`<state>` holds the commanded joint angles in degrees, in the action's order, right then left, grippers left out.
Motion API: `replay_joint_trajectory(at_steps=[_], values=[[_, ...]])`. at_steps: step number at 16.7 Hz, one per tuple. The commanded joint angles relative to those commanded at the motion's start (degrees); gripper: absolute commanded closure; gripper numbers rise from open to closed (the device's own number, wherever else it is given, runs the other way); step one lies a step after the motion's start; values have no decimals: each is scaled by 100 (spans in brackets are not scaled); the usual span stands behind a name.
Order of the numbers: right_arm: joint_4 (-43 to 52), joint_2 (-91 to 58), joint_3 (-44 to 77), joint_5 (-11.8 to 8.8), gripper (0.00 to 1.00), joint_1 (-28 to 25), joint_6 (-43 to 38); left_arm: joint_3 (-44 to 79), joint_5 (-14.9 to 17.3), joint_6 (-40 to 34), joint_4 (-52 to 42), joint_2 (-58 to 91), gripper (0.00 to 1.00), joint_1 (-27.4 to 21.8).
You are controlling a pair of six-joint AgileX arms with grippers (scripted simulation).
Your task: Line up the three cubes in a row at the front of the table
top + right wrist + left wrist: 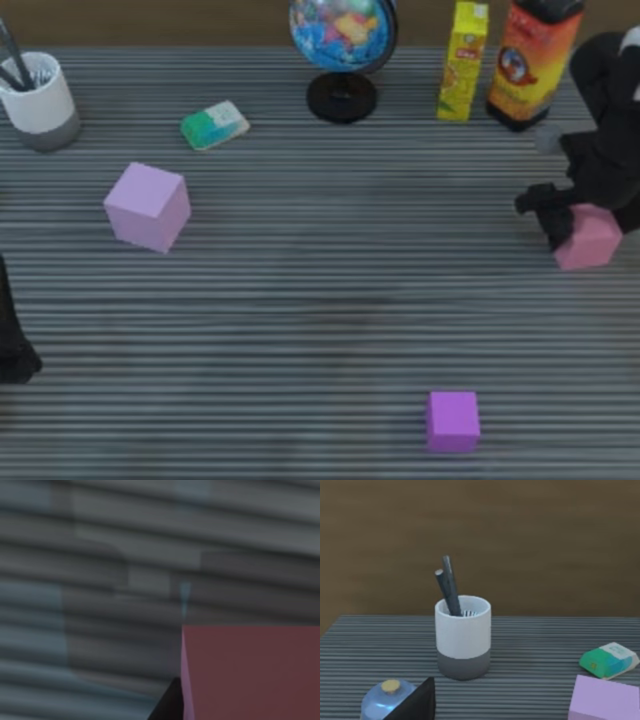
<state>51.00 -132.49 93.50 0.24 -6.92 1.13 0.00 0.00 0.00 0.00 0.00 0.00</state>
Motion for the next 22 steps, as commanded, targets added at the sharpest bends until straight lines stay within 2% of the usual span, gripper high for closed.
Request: replay_joint_trajectory(at_steps=[9, 16, 22], values=[[60, 129, 49, -3, 100, -7, -1, 0, 0, 0, 0, 0, 0, 0], [1245, 523, 785, -7, 100, -55, 13, 0, 0, 0, 0, 0, 0, 0], [1359, 585, 871, -11, 100, -42, -12, 0, 0, 0, 0, 0, 0, 0]])
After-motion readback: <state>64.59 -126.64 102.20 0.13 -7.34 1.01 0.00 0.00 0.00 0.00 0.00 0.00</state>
